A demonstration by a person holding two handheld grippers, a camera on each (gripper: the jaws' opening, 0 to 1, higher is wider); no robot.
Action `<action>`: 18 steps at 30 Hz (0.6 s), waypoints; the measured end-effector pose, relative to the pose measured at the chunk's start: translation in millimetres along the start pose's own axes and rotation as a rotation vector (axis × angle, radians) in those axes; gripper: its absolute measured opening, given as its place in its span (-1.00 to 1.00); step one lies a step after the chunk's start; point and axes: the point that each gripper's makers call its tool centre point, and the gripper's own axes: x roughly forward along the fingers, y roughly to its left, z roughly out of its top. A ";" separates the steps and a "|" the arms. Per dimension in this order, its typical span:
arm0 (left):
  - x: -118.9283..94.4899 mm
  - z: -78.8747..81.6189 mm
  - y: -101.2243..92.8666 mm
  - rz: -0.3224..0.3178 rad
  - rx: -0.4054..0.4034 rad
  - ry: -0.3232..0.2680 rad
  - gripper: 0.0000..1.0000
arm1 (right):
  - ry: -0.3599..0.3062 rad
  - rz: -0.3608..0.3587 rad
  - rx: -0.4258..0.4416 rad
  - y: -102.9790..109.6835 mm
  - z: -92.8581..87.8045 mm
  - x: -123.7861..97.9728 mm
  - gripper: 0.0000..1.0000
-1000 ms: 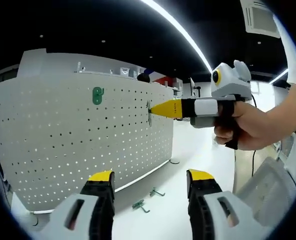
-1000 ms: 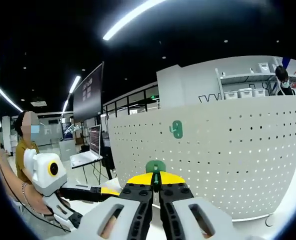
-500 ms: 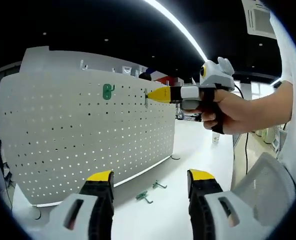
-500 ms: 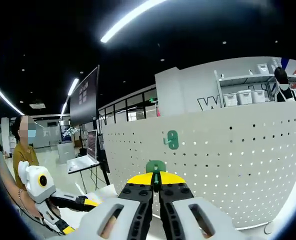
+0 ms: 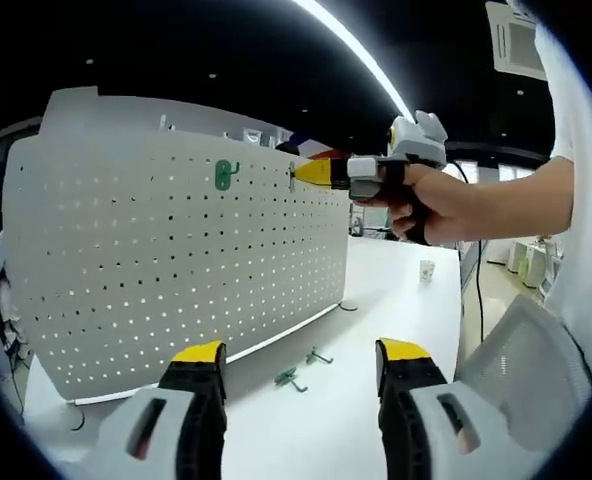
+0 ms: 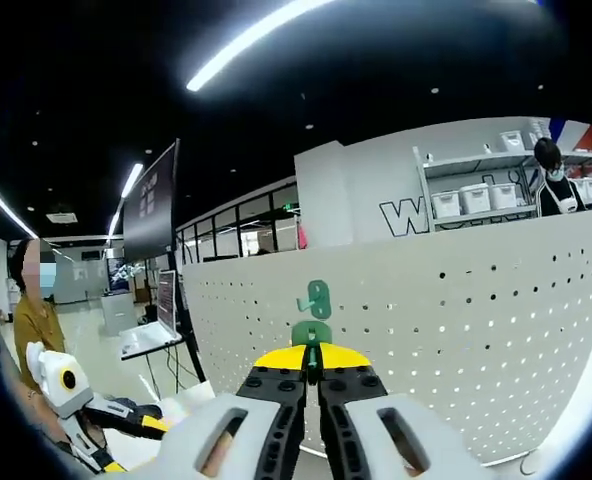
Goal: Insert the hook assembly into the mounting plate slot until the hook locks in place.
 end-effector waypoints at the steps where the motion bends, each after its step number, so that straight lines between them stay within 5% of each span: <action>1: -1.6 -2.1 0.7 -0.002 -0.004 0.003 0.25 | -0.002 -0.007 0.000 -1.9 1.4 1.1 -1.00; 18: -15.8 -15.7 3.8 -0.019 -0.020 0.030 0.24 | -0.021 -0.059 -0.018 -17.3 16.6 18.3 -1.00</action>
